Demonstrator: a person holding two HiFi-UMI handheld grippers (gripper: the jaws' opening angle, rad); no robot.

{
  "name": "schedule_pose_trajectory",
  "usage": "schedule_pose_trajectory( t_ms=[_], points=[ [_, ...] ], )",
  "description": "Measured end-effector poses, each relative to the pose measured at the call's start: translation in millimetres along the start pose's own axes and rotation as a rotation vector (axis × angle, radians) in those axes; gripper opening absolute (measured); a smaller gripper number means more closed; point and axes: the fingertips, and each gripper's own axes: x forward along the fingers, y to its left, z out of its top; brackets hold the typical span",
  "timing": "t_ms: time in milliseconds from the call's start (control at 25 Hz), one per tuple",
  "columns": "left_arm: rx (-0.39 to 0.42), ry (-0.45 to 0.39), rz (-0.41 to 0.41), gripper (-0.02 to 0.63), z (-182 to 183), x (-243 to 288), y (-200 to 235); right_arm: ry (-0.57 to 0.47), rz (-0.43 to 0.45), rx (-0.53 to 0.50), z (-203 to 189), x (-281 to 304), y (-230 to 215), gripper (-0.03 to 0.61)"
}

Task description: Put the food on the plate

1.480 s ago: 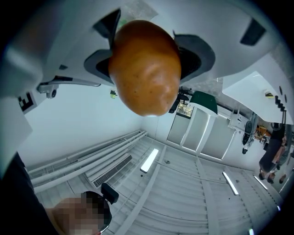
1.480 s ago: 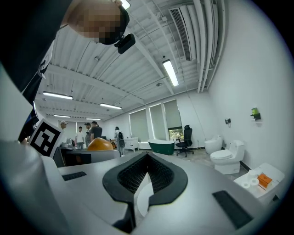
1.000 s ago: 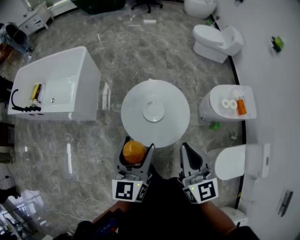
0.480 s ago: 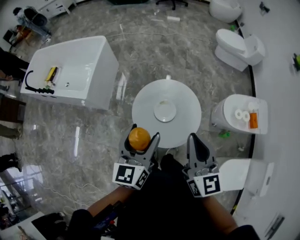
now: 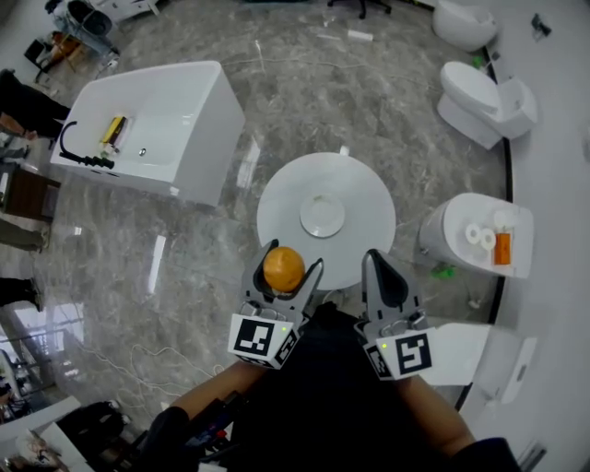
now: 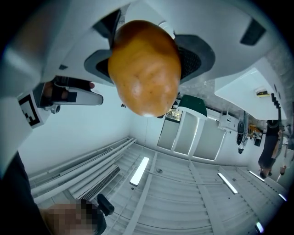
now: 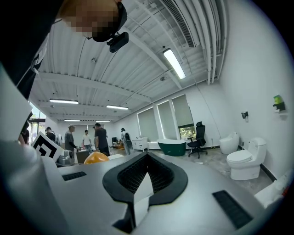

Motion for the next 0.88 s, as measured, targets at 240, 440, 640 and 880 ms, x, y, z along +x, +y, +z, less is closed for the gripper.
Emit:
schedule_pose_trajectory(
  t_ms=[240, 440, 640, 880],
  points=[
    [-0.027, 0.049, -0.044, 0.346, -11, 13, -5, -0.003, -0.008, -0.002, 2, 5, -1, 0.005],
    [-0.057, 0.097, -0.109, 0.345, -28, 28, 1, 0.016, -0.019, -0.014, -5, 11, 3, 0.005],
    [-0.057, 0.156, -0.120, 0.346, -51, 45, 15, 0.000, -0.029, -0.033, -8, 22, 3, 0.005],
    [-0.073, 0.200, -0.123, 0.345, -62, 61, 34, 0.041, -0.087, -0.049, -13, 33, -2, 0.005]
  ],
)
